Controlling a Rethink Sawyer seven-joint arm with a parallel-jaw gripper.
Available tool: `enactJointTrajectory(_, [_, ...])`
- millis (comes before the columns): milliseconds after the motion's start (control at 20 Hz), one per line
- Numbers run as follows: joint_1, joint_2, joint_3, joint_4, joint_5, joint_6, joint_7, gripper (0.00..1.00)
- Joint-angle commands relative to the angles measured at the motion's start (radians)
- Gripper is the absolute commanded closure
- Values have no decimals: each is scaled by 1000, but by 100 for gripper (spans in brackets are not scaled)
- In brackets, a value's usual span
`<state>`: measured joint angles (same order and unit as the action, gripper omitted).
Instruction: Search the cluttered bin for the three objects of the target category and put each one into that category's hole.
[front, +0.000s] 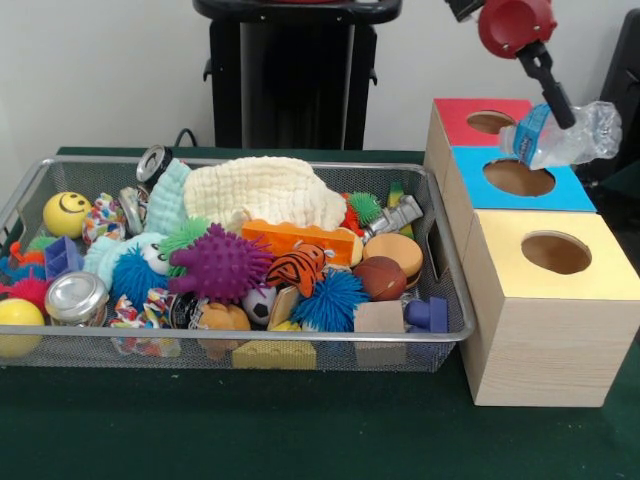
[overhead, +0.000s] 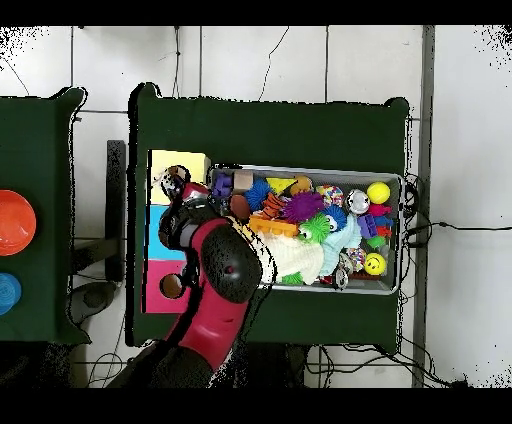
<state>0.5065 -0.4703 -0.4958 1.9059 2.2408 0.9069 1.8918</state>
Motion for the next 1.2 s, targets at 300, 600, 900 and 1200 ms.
enactJointTrajectory(300, [-71, 26, 121, -44, -48, 89, -379, 100])
enactJointTrajectory(600, [-5, 11, 136, -7, 42, 85, -331, 100])
enactJointTrajectory(900, [25, 59, 161, -20, 164, 125, -372, 100])
enactJointTrajectory(1200, [55, 70, 117, 2, 172, 123, -339, 100])
